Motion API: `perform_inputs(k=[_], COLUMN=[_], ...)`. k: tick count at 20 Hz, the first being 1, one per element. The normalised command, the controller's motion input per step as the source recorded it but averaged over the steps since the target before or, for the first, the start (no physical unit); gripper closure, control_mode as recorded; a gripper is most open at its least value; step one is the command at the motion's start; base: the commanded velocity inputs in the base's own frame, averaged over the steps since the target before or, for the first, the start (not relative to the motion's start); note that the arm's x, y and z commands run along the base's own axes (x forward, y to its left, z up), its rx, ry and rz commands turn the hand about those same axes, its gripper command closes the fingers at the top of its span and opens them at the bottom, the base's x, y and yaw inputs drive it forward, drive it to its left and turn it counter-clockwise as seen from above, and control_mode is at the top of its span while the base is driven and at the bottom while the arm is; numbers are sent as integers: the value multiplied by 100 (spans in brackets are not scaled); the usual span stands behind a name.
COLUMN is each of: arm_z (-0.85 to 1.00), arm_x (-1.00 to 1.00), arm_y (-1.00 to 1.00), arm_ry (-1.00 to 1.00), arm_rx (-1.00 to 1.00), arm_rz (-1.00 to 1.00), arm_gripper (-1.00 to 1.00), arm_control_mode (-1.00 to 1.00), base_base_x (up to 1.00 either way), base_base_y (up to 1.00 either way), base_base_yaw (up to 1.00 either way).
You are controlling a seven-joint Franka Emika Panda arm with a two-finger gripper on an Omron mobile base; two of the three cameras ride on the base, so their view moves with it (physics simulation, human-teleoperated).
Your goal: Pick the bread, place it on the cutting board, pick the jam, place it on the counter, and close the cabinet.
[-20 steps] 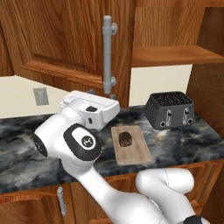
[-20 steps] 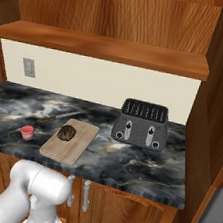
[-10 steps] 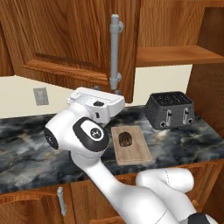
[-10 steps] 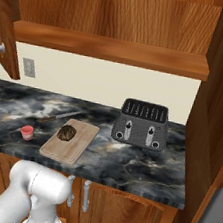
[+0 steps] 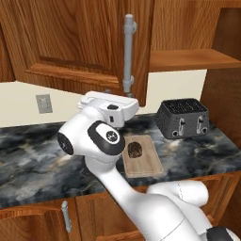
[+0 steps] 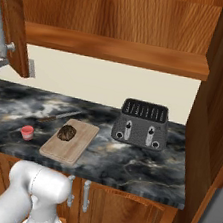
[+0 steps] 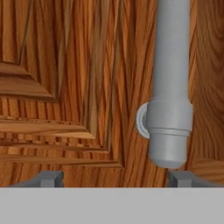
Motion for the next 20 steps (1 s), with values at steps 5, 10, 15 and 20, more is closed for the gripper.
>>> perform_inputs(k=[5,10,15,20], arm_z=[0,0,-3,-6], arm_x=[33,21,26,40], arm_y=[-26,-26,-26,-25], arm_ry=[0,0,0,0], arm_rx=[0,0,0,0], arm_rz=[7,13,13,12], arm_gripper=[-100,-100,-100,-100], arm_control_mode=[-100,-100,-100,-100], base_base_x=[0,0,0,0], base_base_y=[0,0,0,0], base_base_yaw=[0,0,0,0])
